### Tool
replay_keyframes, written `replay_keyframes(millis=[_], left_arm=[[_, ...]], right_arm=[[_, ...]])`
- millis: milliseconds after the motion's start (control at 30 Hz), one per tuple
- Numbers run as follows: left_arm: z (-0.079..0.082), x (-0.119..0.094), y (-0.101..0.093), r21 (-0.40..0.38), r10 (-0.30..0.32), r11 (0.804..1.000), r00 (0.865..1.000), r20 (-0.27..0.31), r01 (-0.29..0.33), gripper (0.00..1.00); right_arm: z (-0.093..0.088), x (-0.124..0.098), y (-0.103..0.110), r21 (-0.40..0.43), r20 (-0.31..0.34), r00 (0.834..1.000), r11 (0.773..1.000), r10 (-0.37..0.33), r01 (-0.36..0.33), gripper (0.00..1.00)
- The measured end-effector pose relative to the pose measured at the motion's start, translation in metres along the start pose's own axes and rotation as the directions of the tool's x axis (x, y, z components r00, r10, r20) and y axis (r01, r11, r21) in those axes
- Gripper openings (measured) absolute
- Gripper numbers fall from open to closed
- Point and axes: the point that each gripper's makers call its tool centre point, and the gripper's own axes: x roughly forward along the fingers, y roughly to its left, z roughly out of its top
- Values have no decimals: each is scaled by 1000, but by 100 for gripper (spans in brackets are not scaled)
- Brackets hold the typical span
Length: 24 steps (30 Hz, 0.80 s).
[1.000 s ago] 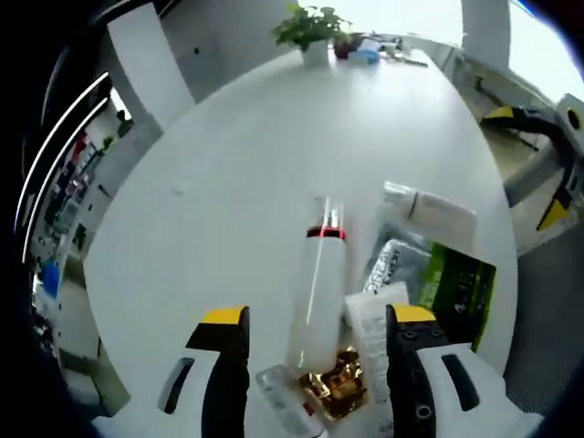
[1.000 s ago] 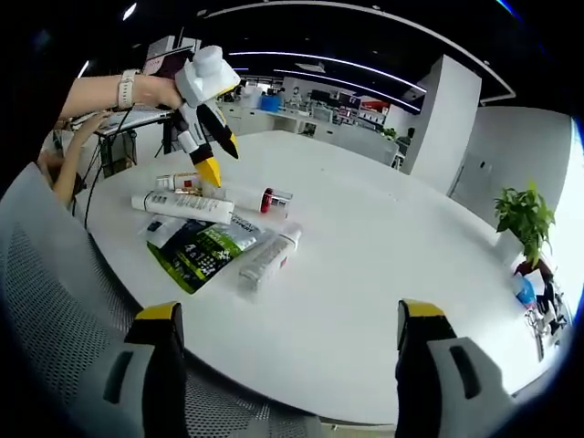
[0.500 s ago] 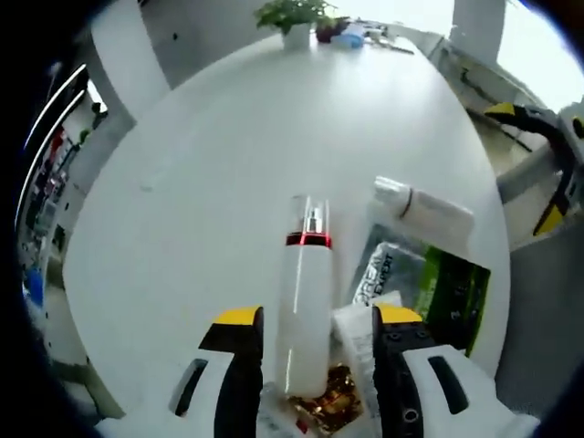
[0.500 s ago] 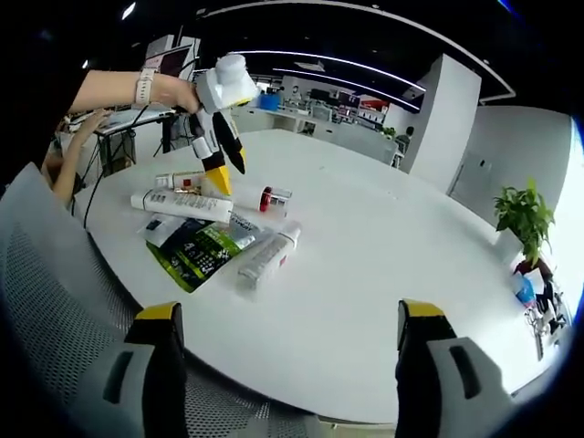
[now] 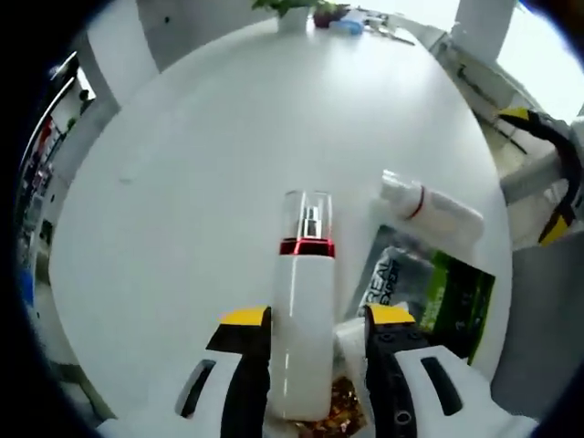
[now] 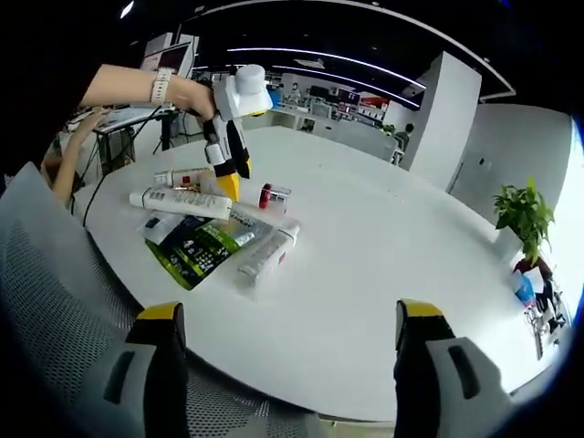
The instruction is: Arrange the skincare products in the storage area until every visible bottle or jar stands upright without overlapping.
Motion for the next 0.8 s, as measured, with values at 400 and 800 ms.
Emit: replay_keyframes(millis=[400, 800], left_arm=[[0, 7, 5, -2, -4, 1000, 999, -42, 4, 29], [-1, 16, 6, 17, -13, 1000, 995, -96, 14, 26]], right_arm=[[0, 0, -1, 0, -1, 1000, 1000, -10, 10, 95], [-1, 0, -1, 2, -9, 1000, 1000, -10, 10, 95]])
